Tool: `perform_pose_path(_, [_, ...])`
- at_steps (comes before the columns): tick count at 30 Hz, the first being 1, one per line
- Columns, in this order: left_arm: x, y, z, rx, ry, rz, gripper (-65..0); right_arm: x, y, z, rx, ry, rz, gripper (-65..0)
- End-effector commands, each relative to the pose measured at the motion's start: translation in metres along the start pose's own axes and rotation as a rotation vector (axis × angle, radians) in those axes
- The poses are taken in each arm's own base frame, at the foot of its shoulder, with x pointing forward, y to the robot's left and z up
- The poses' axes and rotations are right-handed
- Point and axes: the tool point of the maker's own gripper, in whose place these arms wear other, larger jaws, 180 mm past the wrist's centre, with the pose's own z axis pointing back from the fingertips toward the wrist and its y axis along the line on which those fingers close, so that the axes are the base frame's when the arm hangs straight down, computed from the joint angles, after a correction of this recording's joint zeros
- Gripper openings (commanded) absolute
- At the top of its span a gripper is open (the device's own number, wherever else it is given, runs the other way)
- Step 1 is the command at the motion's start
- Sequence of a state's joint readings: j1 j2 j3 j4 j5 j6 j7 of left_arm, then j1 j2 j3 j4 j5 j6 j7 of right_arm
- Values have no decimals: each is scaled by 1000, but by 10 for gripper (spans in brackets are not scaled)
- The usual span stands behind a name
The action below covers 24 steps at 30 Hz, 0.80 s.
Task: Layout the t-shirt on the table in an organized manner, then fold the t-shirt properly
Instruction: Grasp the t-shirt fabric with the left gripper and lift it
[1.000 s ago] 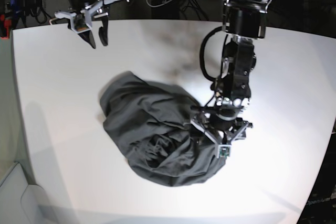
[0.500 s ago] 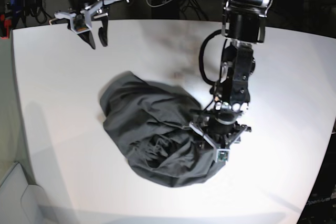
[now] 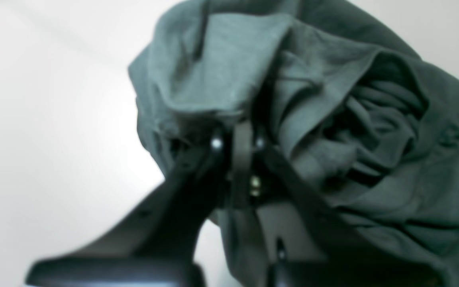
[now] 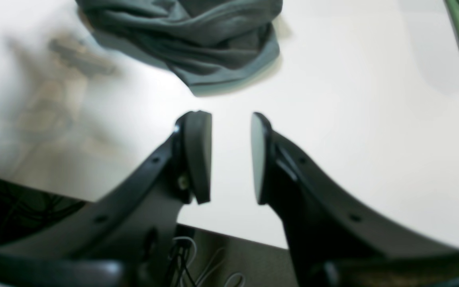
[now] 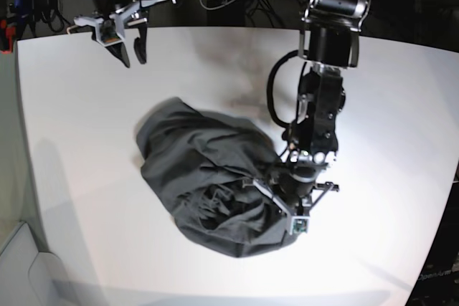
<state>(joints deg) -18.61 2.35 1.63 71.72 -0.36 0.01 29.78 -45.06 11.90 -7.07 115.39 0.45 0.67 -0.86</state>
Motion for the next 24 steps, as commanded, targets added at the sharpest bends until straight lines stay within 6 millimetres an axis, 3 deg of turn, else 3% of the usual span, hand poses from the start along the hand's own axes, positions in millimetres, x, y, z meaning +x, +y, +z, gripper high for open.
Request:
perform_pose_path(1, [42,0,0,2,-108,-4,-631,9,-2,2,-1,-34,5,-469])
perform_pose_path(8, [61,1,0,5,-143,-10,-644,9,-2,2,-1,-34,5,-469])
perform_pose_path(13, [104,0,16,3,-257,-16,-644,9,-2,2,-1,-34,5,-469])
perform_pose_path(15, [132,-1,25,1,-318,-20,-644,9,-2,2,-1,-34,5,-469])
perform_pose_path(21, [178,-3,40,-3,-360,-28,-644,9,-2,2,-1,-34,5,-469])
perform_pose_path(24, [191,-11,44,-17,-388,-26,-644,9,-2,2,-1,-34,5,-469])
